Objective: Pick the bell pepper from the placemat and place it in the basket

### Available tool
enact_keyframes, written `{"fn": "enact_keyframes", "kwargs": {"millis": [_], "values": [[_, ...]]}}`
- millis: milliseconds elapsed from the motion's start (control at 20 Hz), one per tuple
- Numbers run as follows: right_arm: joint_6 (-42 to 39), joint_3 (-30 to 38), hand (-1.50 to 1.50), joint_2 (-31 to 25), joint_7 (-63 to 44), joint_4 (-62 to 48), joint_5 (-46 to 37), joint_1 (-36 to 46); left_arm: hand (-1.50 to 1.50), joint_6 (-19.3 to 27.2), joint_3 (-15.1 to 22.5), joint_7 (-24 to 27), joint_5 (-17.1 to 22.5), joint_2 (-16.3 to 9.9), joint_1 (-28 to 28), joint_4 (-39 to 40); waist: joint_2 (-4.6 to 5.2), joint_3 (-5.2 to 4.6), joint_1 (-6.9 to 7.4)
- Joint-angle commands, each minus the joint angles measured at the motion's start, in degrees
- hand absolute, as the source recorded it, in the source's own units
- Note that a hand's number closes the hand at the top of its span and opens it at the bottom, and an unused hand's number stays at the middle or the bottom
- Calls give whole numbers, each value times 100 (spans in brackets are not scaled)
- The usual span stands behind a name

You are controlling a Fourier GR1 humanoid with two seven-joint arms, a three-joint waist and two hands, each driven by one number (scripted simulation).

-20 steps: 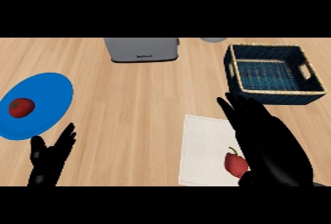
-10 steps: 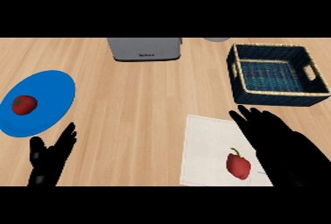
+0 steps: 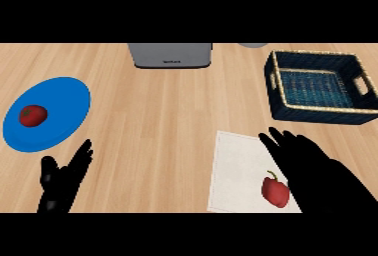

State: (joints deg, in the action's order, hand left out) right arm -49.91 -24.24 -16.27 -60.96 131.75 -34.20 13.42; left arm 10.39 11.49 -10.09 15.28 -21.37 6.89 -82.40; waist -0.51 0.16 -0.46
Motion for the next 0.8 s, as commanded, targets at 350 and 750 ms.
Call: {"fn": "enact_keyframes", "kwargs": {"millis": [350,750], "values": [[-187,-147,-150,-74,-132,-260,-1004,-709,0,-59,22,-57,-185,188,176,360,48,-18,21],[503,-236,-150,-102,843,-850,-1777,-1067,0,-410,-337,-330,-76,73,63,220,49,-14,51]]}}
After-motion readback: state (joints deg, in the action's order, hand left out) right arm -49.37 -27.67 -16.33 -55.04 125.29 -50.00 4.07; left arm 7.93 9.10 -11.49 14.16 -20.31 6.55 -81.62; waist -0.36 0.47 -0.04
